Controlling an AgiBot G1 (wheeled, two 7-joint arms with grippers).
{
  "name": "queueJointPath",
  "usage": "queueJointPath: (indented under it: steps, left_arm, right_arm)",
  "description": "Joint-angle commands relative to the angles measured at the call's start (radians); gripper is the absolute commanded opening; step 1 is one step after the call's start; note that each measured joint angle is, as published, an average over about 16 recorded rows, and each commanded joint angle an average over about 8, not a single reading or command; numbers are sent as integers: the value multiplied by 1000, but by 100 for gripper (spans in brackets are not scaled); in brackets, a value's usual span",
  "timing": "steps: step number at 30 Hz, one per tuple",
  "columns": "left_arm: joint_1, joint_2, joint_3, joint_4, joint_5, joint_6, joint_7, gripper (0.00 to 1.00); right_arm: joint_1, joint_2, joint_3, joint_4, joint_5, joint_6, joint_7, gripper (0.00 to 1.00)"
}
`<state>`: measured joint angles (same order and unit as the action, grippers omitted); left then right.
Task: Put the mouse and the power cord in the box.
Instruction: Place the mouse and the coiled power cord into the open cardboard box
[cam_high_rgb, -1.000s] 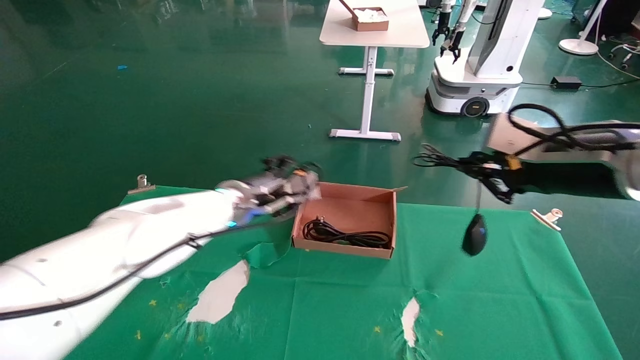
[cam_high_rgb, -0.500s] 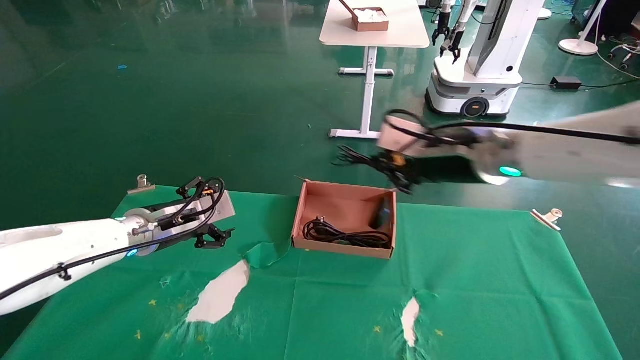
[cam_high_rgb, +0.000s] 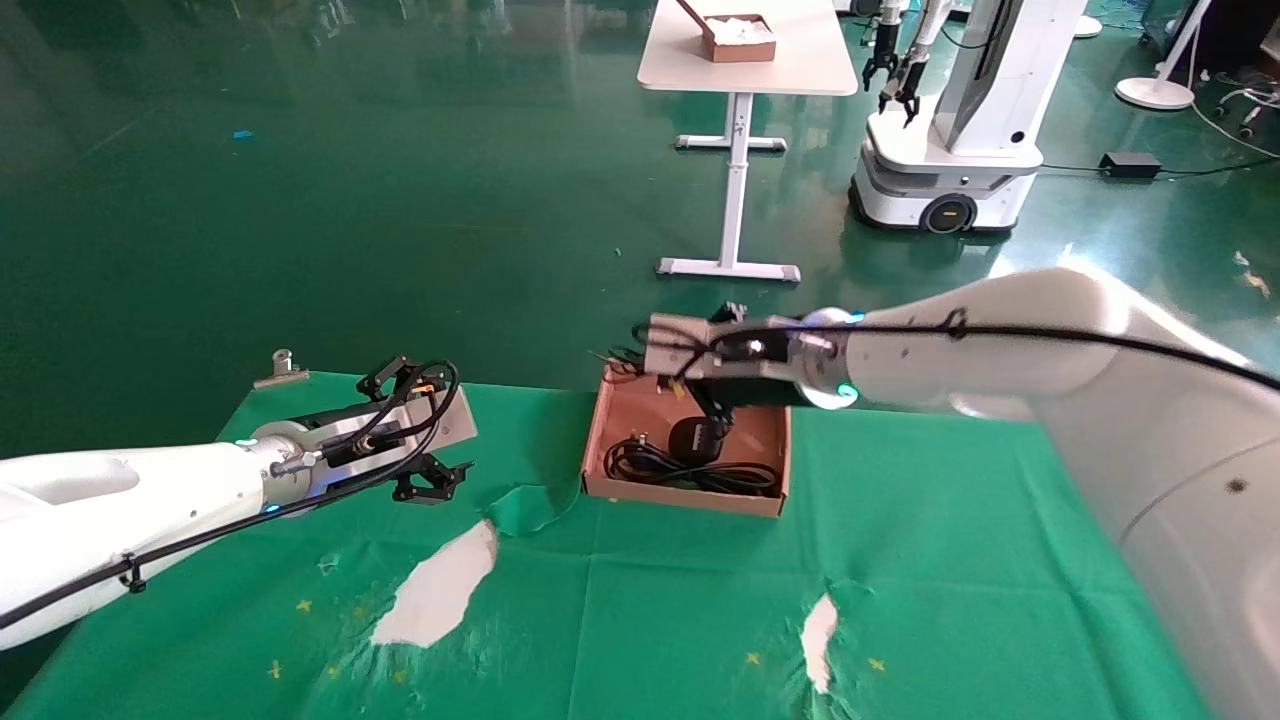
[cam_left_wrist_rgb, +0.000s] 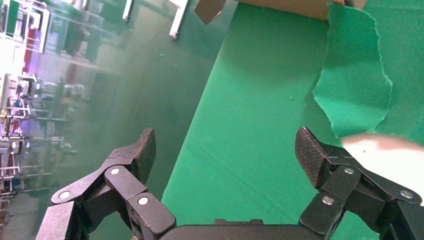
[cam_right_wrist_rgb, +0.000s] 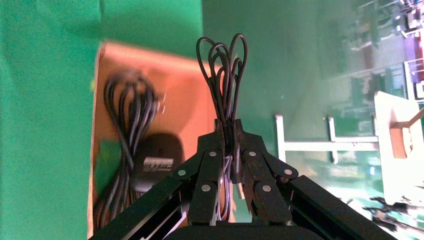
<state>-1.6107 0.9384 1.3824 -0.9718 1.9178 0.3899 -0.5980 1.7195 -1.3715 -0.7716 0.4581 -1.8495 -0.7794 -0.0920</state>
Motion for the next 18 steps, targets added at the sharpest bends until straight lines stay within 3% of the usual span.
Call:
queueJointPath:
  steps: [1, 5, 6, 18]
  left_arm:
    - [0, -1, 0, -9, 26, 4, -28, 100]
    - [1, -5, -1, -21, 54, 8, -53, 100]
    - [1, -6, -1, -23, 57, 9, -55, 100]
    - [2, -4, -2, -20, 53, 11, -51, 100]
  right_arm:
    - [-9, -3, -41, -9, 4, 21, -25, 43]
    - [-18, -10, -86, -26, 7, 60, -15, 92]
    - [-19, -11, -90, -28, 8, 65, -14, 99]
    - [-20, -6, -83, -21, 8, 59, -16, 100]
